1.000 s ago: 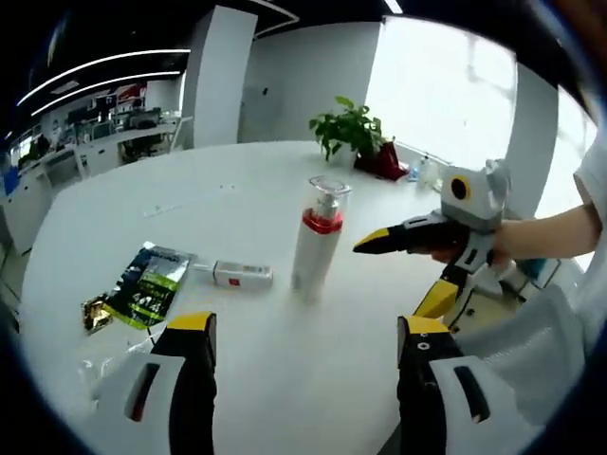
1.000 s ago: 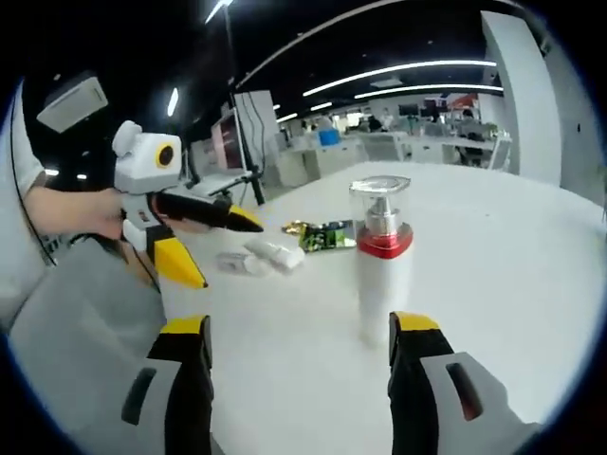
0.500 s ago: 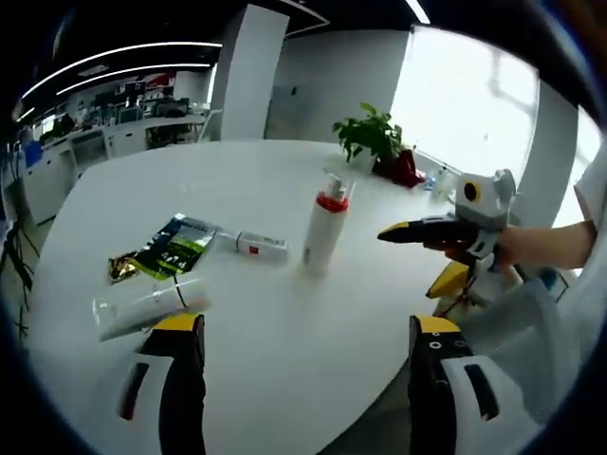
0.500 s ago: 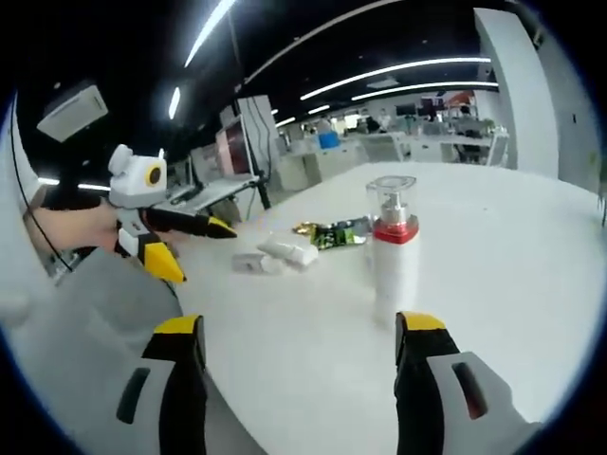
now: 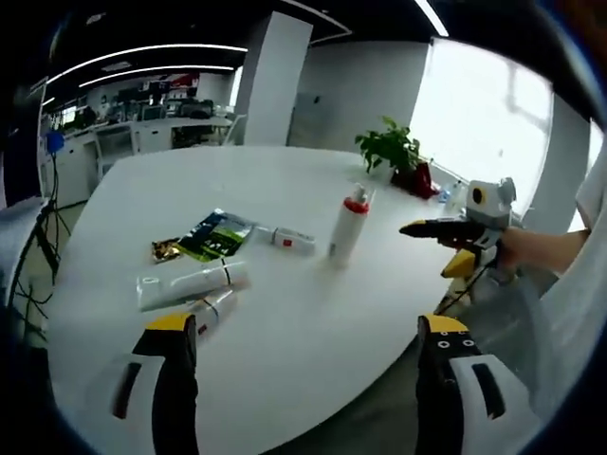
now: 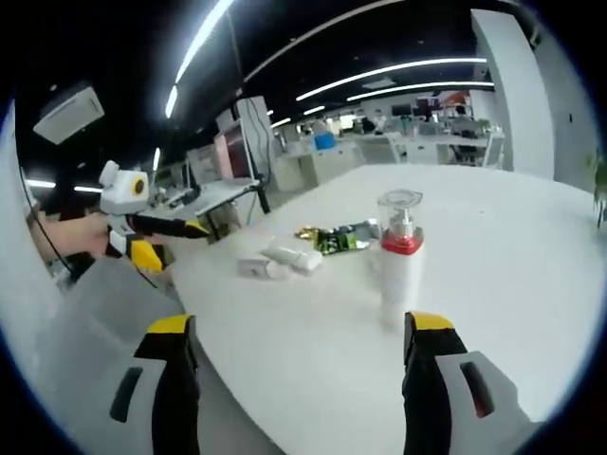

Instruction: Arrange the skincare products in the storage area until every visible bottle or jar stands upright without overlapping.

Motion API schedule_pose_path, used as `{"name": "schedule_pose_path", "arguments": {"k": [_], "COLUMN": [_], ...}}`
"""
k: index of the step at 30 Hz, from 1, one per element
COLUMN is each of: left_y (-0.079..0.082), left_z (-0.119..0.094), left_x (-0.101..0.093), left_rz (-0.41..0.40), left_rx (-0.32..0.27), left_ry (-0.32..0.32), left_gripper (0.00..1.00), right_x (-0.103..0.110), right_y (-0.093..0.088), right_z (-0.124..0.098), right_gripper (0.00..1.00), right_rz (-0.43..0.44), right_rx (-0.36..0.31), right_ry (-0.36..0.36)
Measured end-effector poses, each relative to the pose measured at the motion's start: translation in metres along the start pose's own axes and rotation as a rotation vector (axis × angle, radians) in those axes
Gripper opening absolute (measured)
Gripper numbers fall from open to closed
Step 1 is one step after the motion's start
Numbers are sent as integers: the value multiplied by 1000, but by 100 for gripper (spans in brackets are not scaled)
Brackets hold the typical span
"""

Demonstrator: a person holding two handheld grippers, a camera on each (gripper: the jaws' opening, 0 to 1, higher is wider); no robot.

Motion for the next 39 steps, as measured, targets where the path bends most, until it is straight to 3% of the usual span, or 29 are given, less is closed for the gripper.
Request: {"name": "schedule_pose_path", "arguments": {"k": [8,18,39], "left_y": [-4,-4,-13], "left_z": [-17,-23,-31], "left_x": [19,27,38], "left_rz": [2,-4,-12], "left_rx": [20,9,34], "left_ry": [6,-14,-47], "left_gripper": [92,99,98], "right_x": [15,22,29], "right_y": [4,10,25], "right_z": [10,3,13], "right_gripper": [99,100,99], "right_rz": [22,33,3], "right_rx": [28,48,81], "right_ry": [-12,-60,-76]}}
Point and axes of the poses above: the point that each gripper's makers call its tool centre point, and the gripper's own axes: z roughly forward along the fingers, x roughly to its left, y roughly out of its top, the point moved 9 cm from there along -z, roughly backward along the fingers, and after that the axes turned 13 degrees about -z, right-handed, at the moved point
